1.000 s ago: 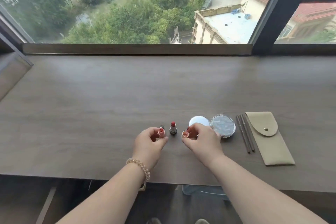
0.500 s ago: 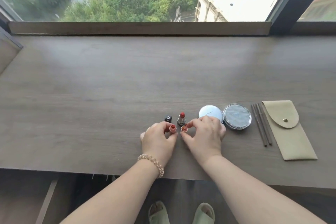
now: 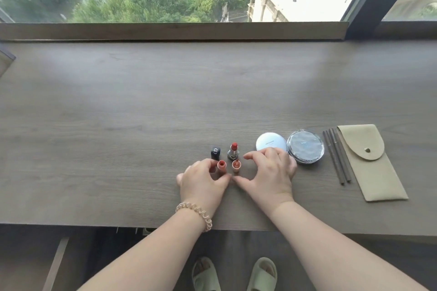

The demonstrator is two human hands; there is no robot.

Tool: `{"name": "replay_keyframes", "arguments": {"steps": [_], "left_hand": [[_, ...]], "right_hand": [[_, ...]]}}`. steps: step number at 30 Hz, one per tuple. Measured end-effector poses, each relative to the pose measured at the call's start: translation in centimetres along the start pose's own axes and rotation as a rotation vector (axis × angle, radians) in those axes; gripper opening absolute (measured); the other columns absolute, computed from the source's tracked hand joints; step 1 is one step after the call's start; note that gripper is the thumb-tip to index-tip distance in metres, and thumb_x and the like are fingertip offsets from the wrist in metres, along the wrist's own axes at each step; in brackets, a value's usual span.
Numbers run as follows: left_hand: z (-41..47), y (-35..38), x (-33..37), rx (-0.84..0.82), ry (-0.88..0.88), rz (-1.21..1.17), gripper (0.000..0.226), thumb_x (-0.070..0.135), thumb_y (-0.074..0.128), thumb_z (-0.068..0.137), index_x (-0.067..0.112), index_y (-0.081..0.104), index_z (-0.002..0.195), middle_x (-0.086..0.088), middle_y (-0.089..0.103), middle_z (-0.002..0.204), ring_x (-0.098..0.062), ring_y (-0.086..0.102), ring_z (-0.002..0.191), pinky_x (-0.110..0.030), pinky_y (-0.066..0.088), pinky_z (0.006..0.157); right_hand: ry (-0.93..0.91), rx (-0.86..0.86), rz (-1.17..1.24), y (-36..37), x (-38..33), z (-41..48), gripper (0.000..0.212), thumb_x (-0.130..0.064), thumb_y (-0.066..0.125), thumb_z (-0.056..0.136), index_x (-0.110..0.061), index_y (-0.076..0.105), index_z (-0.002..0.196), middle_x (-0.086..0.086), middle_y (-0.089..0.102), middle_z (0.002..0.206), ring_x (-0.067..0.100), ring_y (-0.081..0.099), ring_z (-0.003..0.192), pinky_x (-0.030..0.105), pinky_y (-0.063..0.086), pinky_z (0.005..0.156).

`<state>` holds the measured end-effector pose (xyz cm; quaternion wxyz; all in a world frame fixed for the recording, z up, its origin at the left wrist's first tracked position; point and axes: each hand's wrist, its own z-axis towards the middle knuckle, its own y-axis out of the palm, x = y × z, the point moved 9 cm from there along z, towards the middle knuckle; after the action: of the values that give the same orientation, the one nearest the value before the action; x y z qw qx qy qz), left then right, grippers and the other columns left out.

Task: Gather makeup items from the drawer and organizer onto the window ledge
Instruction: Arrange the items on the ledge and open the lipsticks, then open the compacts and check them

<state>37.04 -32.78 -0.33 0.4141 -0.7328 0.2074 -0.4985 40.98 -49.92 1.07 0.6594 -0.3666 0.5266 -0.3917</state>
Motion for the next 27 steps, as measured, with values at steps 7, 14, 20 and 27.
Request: {"name": "replay_keyframes", "arguments": {"steps": [7,14,20,27], "left_hand": [[-1.4,-3.7,1.4,0.049,0.094,-0.134,0.068,0.058,0.063,0.064,0.035,0.044,0.125,0.019,0.054,0.104,-0.007,0.05,0.105,-0.029,0.023,0.091],[-1.0,-4.5,8.7,-0.015,0.304,-0.241,0.059,0.047,0.058,0.07,0.036,0.046,0.126,0.023,0.047,0.11,0.003,0.039,0.103,-0.023,0.018,0.087],[-2.7,-3.0,10.2,-0.049,0.3,-0.296,0.051,0.04,0.056,0.071,0.038,0.05,0.121,0.031,0.044,0.1,-0.001,0.042,0.098,-0.023,0.021,0.085],[-4.8,-1.3,11.9,-0.379,0.121,-0.815,0.089,0.05,0.075,0.06,0.046,0.031,0.136,0.007,0.045,0.136,-0.005,0.052,0.117,-0.03,0.044,0.097]], "right_hand": [[-0.035,-0.048,0.084,-3.6,3.6,1.3,0.063,-0.058,0.058,0.064,-0.028,0.056,0.119,-0.005,0.053,0.128,0.018,0.037,0.126,0.033,0.019,0.098],[-0.095,-0.444,-0.14,-0.6,4.7,4.2,0.085,-0.048,0.067,0.073,-0.035,0.023,0.144,-0.005,0.021,0.156,0.017,0.001,0.145,0.043,-0.002,0.114],[-0.05,-0.363,-0.029,-1.6,4.7,5.1,0.07,-0.038,0.072,0.066,-0.034,0.043,0.13,-0.009,0.049,0.129,0.013,0.028,0.132,0.04,0.004,0.112],[0.105,-0.559,0.951,-9.9,2.9,4.2,0.063,-0.035,0.081,0.052,-0.03,0.062,0.113,-0.002,0.065,0.107,0.007,0.067,0.089,0.025,0.051,0.081]]}}
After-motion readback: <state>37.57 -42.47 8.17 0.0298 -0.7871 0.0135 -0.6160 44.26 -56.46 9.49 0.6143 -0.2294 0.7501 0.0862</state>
